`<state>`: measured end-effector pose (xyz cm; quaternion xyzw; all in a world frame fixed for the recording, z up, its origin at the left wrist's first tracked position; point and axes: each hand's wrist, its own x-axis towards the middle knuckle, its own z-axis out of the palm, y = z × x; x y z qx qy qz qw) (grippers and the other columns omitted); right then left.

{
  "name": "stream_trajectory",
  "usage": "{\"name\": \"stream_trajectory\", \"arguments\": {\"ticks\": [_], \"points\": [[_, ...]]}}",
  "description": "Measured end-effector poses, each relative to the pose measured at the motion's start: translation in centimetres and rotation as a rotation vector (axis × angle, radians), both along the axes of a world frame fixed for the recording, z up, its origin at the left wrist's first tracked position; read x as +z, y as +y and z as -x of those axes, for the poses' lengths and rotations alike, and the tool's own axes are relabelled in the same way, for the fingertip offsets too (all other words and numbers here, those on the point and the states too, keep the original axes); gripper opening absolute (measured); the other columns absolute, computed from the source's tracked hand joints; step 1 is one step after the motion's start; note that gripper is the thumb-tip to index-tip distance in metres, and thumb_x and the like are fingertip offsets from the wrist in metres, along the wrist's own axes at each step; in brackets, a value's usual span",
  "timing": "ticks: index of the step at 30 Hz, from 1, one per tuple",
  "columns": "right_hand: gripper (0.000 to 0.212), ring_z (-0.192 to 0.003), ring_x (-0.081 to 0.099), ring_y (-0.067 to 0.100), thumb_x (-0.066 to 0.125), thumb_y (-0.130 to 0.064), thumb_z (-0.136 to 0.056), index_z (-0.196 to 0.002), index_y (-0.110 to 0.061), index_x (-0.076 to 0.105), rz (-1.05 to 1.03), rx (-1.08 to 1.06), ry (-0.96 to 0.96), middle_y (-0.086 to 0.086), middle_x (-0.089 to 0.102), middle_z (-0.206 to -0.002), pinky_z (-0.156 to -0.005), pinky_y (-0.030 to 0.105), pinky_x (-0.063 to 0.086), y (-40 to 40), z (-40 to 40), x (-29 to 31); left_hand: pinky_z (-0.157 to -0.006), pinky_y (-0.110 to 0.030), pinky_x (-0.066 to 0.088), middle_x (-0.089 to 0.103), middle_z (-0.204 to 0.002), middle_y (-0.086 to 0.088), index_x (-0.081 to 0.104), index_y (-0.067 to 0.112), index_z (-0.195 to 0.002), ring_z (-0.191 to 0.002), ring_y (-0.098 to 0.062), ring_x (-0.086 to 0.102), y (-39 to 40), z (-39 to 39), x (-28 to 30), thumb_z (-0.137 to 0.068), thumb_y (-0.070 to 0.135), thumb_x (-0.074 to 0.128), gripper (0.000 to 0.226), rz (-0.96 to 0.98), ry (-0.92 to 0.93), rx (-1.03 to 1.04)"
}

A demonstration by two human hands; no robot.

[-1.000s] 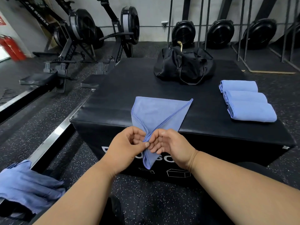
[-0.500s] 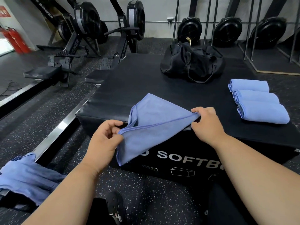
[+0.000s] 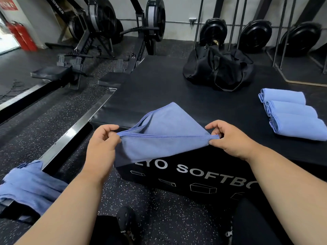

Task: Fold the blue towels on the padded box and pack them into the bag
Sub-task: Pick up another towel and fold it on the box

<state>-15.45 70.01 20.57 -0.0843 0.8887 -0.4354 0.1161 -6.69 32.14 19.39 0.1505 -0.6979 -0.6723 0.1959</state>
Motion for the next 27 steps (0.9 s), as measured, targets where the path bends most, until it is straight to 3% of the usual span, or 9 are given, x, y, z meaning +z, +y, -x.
{"name": "stream_trajectory", "arguments": {"ticks": [5, 10, 13, 17, 20, 24, 27], "points": [[0.042, -0.083, 0.063, 0.010, 0.079, -0.004, -0.087, -0.116, -0.035, 0.075, 0.134, -0.006, -0.051, 0.010, 0.071, -0.099, -0.091, 0.032, 0.054, 0.2, 0.4, 0.2, -0.074, -0.038, 0.037, 0.061, -0.082, 0.007, 0.072, 0.031, -0.100, -0.080, -0.015, 0.049, -1.6, 0.2, -0.2, -0.076, 0.013, 0.059, 0.033, -0.054, -0.031, 0.061], [0.032, -0.086, 0.062, 0.015, 0.068, 0.011, -0.092, -0.106, -0.017, 0.074, 0.416, -0.059, 0.009, 0.000, 0.070, -0.090, -0.081, 0.021, 0.056, -1.5, 0.2, 1.1, -0.074, -0.035, 0.040, 0.058, -0.083, 0.006, 0.071, 0.033, -0.101, -0.076, -0.011, 0.049, -2.7, 0.4, -0.9, -0.080, 0.013, 0.060, 0.031, -0.005, -0.042, 0.095], [0.033, -0.087, 0.063, 0.012, 0.065, 0.012, -0.093, -0.106, -0.018, 0.071, 0.485, -0.062, 0.086, 0.001, 0.070, -0.092, -0.083, 0.023, 0.057, -3.3, 0.9, 2.8, -0.074, -0.035, 0.040, 0.059, -0.088, 0.004, 0.070, 0.029, -0.103, -0.078, -0.012, 0.049, -3.0, 0.4, -1.4, -0.082, 0.014, 0.061, 0.027, -0.007, -0.052, 0.140], [0.033, -0.080, 0.062, 0.008, 0.062, 0.009, -0.093, -0.107, -0.020, 0.070, 0.456, -0.043, 0.114, -0.003, 0.067, -0.090, -0.078, 0.021, 0.053, -6.8, 3.7, 4.7, -0.070, -0.033, 0.040, 0.061, -0.090, 0.005, 0.068, 0.026, -0.099, -0.076, -0.012, 0.050, -3.9, 0.8, -2.1, -0.084, 0.013, 0.061, 0.021, -0.028, -0.088, 0.221], [0.034, -0.083, 0.063, 0.008, 0.061, 0.007, -0.092, -0.106, -0.022, 0.071, 0.430, -0.019, 0.067, -0.005, 0.066, -0.094, -0.079, 0.021, 0.052, -9.9, 7.2, 5.3, -0.061, -0.032, 0.032, 0.051, -0.083, -0.001, 0.057, 0.018, -0.078, -0.068, -0.016, 0.041, -4.6, 1.1, -3.0, -0.073, 0.015, 0.062, 0.008, -0.090, -0.140, 0.234], [0.038, -0.089, 0.063, 0.011, 0.057, 0.007, -0.091, -0.108, -0.025, 0.071, 0.400, -0.054, -0.033, -0.004, 0.063, -0.099, -0.077, 0.021, 0.052, -13.5, 12.2, 4.2, -0.059, -0.043, 0.009, 0.022, -0.069, -0.006, 0.031, 0.019, -0.060, -0.067, -0.024, 0.017, -4.7, 1.5, -3.0, -0.064, 0.009, 0.051, 0.024, -0.113, -0.157, 0.183], [0.037, -0.100, 0.064, 0.018, 0.059, 0.002, -0.090, -0.108, -0.028, 0.071, 0.259, -0.087, -0.097, -0.002, 0.066, -0.107, -0.082, 0.028, 0.051, -15.2, 14.3, 2.2, -0.058, -0.039, 0.009, 0.021, -0.064, 0.000, 0.031, 0.023, -0.058, -0.063, -0.018, 0.017, -5.1, 2.1, -3.0, -0.071, -0.001, 0.047, 0.031, -0.146, -0.179, 0.250]]}}
